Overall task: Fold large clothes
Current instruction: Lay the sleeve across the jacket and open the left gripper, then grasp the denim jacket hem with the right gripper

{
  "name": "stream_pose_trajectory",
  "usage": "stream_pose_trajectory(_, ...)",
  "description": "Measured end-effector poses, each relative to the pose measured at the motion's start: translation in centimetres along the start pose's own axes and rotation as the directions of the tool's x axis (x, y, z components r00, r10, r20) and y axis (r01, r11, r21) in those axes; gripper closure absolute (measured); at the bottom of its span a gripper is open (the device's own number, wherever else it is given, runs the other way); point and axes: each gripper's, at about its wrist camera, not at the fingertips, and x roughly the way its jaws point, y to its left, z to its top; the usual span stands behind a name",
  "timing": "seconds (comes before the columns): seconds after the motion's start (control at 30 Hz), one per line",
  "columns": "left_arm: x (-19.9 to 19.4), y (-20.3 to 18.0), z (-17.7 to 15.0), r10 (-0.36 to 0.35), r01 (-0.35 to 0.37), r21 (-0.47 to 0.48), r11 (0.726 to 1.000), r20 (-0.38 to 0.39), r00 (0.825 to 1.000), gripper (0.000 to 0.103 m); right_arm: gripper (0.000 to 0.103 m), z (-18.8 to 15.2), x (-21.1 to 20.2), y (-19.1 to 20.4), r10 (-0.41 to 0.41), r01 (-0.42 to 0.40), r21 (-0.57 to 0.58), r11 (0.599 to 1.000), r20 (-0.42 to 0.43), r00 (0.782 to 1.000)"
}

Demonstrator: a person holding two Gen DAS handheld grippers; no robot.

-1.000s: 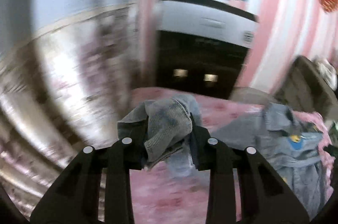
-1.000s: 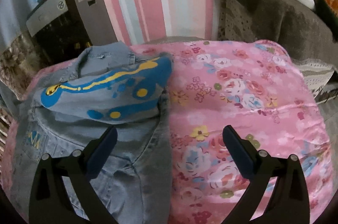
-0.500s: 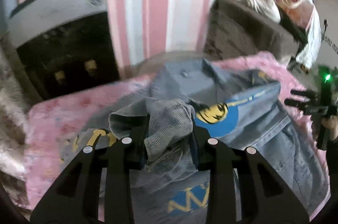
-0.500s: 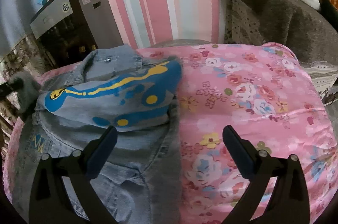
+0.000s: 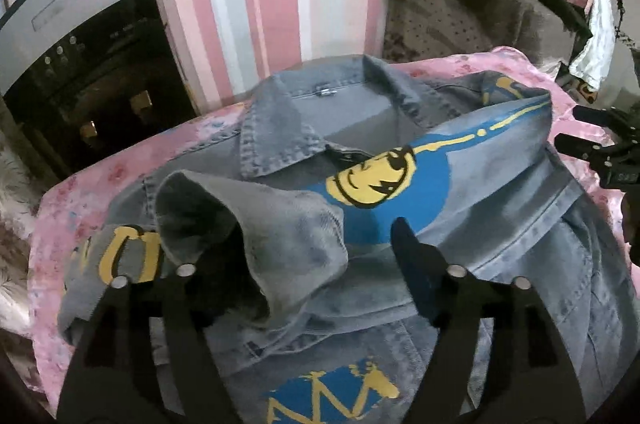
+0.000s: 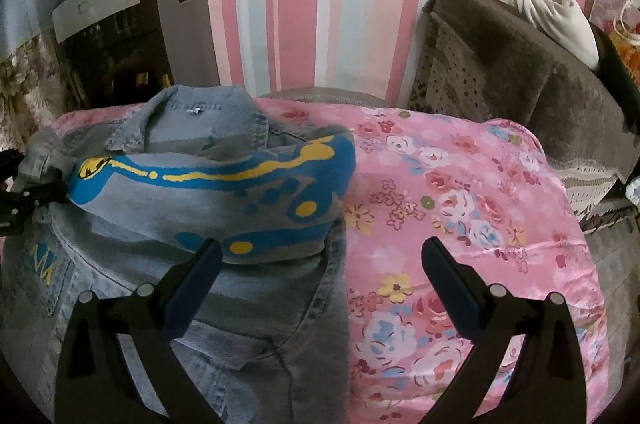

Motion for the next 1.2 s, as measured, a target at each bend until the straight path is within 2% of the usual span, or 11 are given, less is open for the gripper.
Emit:
stream_pose_trajectory(0.1, -1.5, -0.2, -0.1, -0.001, 0.001, 0.007, 1.000, 0.023, 1.000, 0.012, 0.003, 0.0, -0.3, 0.0, -0.010, 0.010, -0.010, 1.000, -0.003, 1.000)
stream_pose_trajectory(0.23, -4.6, 0.6, -0.2, -0.005, 0.005, 0.005, 1.000, 0.060, 0.998, 0.004, 0.003, 0.0, -0.9, -0.4, -0.008, 0.008, 0.010, 1.000, 0.000, 1.000)
stream_pose_trajectory(0.33, -6.7, 2.3, -0.6, 0.020, -0.019, -0.009, 1.000, 0.084, 0.996, 0.003, 0.003, 0.1, -1.3, -0.2, 0.010, -0.010, 0.023, 1.000, 0.000, 1.000)
stream_pose_trajectory(0.43, -8.1, 5.5, -1.3, 0.096, -0.092, -0.042, 0.995, 0.096, 0.991, 0.003, 0.003, 0.3, -1.4, 0.8, 0.021, -0.021, 0.004, 1.000, -0.001, 1.000)
stream_pose_trajectory(0.53, -8.5, 10.6, -2.4, 0.146, -0.136, -0.130, 0.982, 0.072, 0.987, 0.003, 0.003, 0.5, -1.6, 2.3, 0.040, -0.040, -0.017, 0.999, 0.000, 0.999)
stream_pose_trajectory(0.67, -8.5, 15.5, -3.8, 0.205, -0.194, -0.178, 0.965, 0.048, 0.978, 0.003, 0.003, 1.2, -1.5, 5.2, 0.046, -0.046, -0.066, 0.997, -0.008, 0.999)
stream_pose_trajectory(0.7, -8.2, 16.9, -4.3, 0.213, -0.203, -0.193, 0.960, 0.034, 0.976, 0.003, 0.005, 1.4, -1.4, 6.1, 0.041, -0.042, -0.077, 0.996, -0.009, 0.999)
stream_pose_trajectory(0.8, -6.9, 19.5, -5.6, 0.241, -0.236, -0.210, 0.949, -0.004, 0.971, 0.003, 0.026, 2.4, -1.4, 8.5, 0.076, -0.077, -0.076, 0.994, -0.017, 0.997)
stream_pose_trajectory(0.83, -6.6, 20.2, -6.1, 0.252, -0.249, -0.213, 0.945, -0.012, 0.968, 0.003, 0.028, 2.8, -1.4, 9.5, 0.098, -0.099, -0.074, 0.992, -0.021, 0.995)
stream_pose_trajectory(1.07, -6.3, 24.0, -9.0, 0.255, -0.254, -0.270, 0.929, -0.031, 0.966, 0.003, 0.028, 4.8, -1.9, 16.2, 0.172, -0.172, -0.139, 0.975, -0.011, 0.985)
stream_pose_trajectory(1.2, -6.8, 25.4, -10.3, 0.236, -0.233, -0.321, 0.918, -0.029, 0.971, 0.003, 0.028, 6.3, -2.0, 20.1, 0.210, -0.208, -0.165, 0.964, -0.005, 0.978)
